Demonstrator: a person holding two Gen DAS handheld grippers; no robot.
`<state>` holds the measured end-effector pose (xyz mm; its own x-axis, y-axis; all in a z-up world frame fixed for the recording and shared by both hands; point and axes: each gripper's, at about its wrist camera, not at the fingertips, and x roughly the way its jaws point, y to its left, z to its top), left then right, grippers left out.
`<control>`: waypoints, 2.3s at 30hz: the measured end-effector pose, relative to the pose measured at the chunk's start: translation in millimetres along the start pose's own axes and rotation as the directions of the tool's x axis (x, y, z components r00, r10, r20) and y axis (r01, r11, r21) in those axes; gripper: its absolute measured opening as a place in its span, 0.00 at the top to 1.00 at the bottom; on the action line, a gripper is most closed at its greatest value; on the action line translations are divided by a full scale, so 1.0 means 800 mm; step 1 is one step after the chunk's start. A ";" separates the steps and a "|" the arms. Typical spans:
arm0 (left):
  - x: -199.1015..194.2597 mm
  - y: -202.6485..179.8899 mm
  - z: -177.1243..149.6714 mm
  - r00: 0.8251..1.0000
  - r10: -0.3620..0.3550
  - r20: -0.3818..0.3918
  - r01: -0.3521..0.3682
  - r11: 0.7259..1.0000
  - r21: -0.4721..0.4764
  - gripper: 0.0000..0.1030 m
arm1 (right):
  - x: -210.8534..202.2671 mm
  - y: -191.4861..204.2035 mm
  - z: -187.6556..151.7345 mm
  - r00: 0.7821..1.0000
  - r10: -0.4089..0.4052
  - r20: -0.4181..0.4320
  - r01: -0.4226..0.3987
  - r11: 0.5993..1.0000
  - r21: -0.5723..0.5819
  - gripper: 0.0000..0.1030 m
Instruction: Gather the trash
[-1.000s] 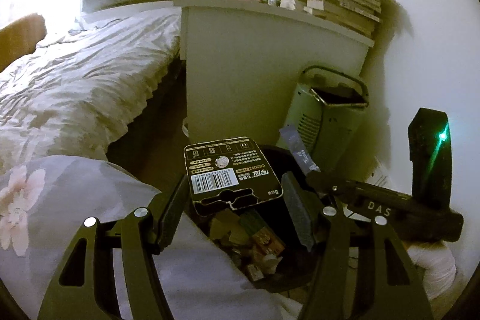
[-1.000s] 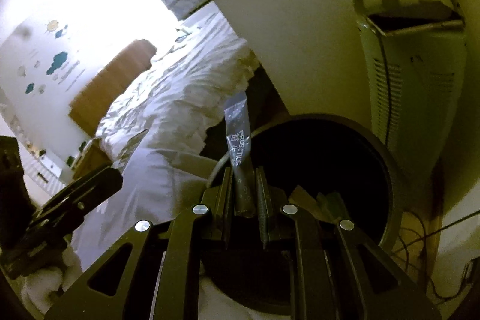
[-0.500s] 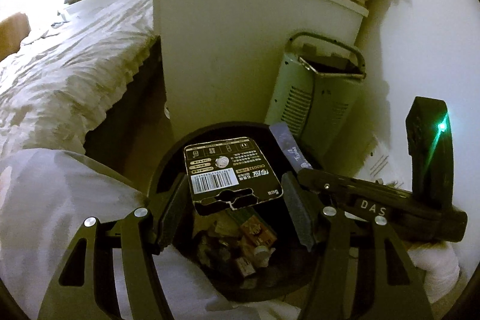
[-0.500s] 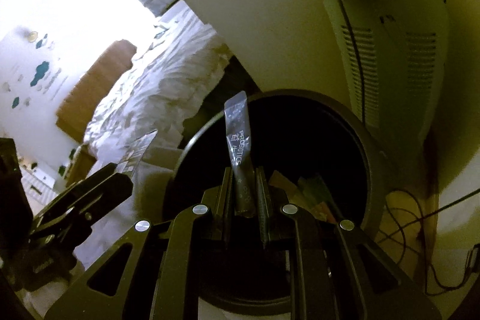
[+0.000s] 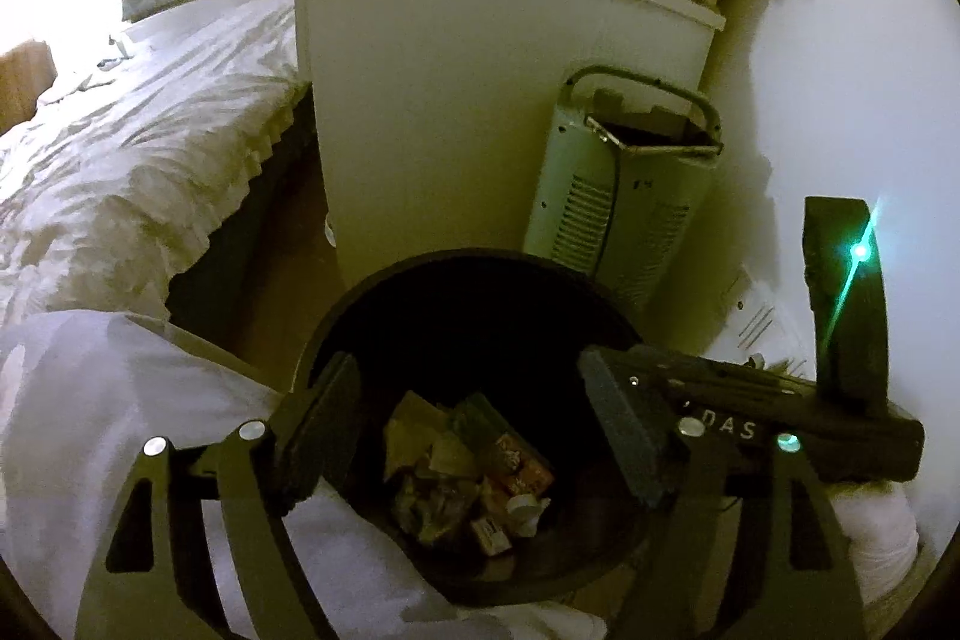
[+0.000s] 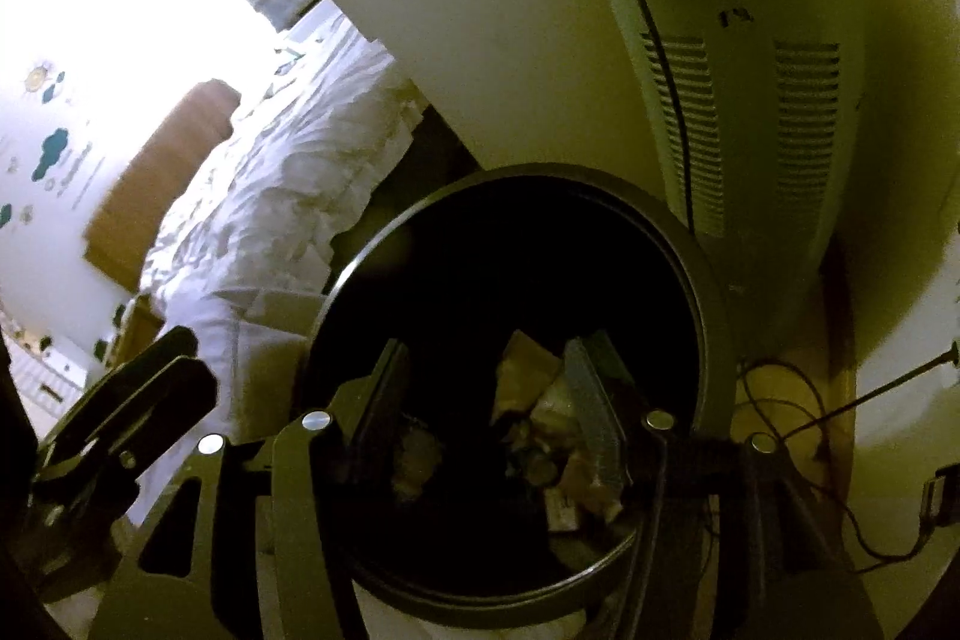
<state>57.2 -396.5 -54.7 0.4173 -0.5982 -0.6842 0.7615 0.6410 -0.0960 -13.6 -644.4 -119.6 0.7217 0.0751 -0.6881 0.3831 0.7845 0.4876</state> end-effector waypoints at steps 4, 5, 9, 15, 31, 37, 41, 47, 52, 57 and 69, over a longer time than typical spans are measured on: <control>-0.018 0.008 0.000 1.000 0.003 0.024 -0.002 1.000 -0.018 0.17 | -0.005 0.016 0.000 1.000 0.005 0.005 -0.005 1.000 -0.024 0.46; -0.024 0.011 -0.001 0.999 0.004 0.034 -0.003 1.000 -0.027 0.15 | -0.006 0.021 -0.001 1.000 0.008 0.006 -0.008 0.999 -0.032 0.46; -0.053 0.029 -0.006 0.998 0.015 0.068 -0.010 0.998 -0.066 0.13 | -0.011 0.050 -0.007 0.999 0.030 0.012 -0.029 0.997 -0.071 0.38; -0.105 0.078 -0.029 0.987 0.121 0.105 -0.106 0.985 -0.138 0.05 | -0.018 0.126 -0.018 0.995 0.095 0.019 -0.090 0.981 -0.171 0.33; -0.267 0.213 -0.123 0.834 0.528 0.161 -0.438 0.810 -0.391 0.05 | -0.026 0.337 -0.101 0.968 0.251 0.004 -0.224 0.870 -0.439 0.20; -0.302 0.237 -0.159 0.768 0.626 0.139 -0.506 0.725 -0.467 0.05 | -0.030 0.383 -0.148 0.959 0.280 0.045 -0.221 0.837 -0.501 0.12; -0.313 0.247 -0.177 0.754 0.644 0.128 -0.516 0.702 -0.491 0.05 | -0.028 0.395 -0.168 0.955 0.287 0.072 -0.208 0.826 -0.524 0.09; -0.316 0.254 -0.197 0.747 0.657 0.106 -0.525 0.680 -0.513 0.05 | -0.021 0.399 -0.192 0.955 0.269 0.121 -0.161 0.818 -0.552 0.08; -0.316 0.255 -0.206 0.746 0.659 0.098 -0.527 0.674 -0.518 0.05 | -0.027 0.399 -0.207 0.943 0.275 0.185 -0.117 0.799 -0.591 0.05; -0.317 0.257 -0.215 0.741 0.665 0.090 -0.532 0.663 -0.527 0.05 | -0.039 0.399 -0.211 0.923 0.291 0.251 -0.084 0.790 -0.607 0.05; -0.316 0.254 -0.238 0.734 0.675 0.077 -0.545 0.654 -0.525 0.05 | -0.057 0.398 -0.223 0.896 0.307 0.320 -0.042 0.777 -0.628 0.05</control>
<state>12.1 -23.0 -39.2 0.8584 -0.0438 -0.5110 0.0099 0.9976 -0.0689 -27.4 -287.8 -29.0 0.9489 0.1112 -0.2953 -0.0945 0.9931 0.0700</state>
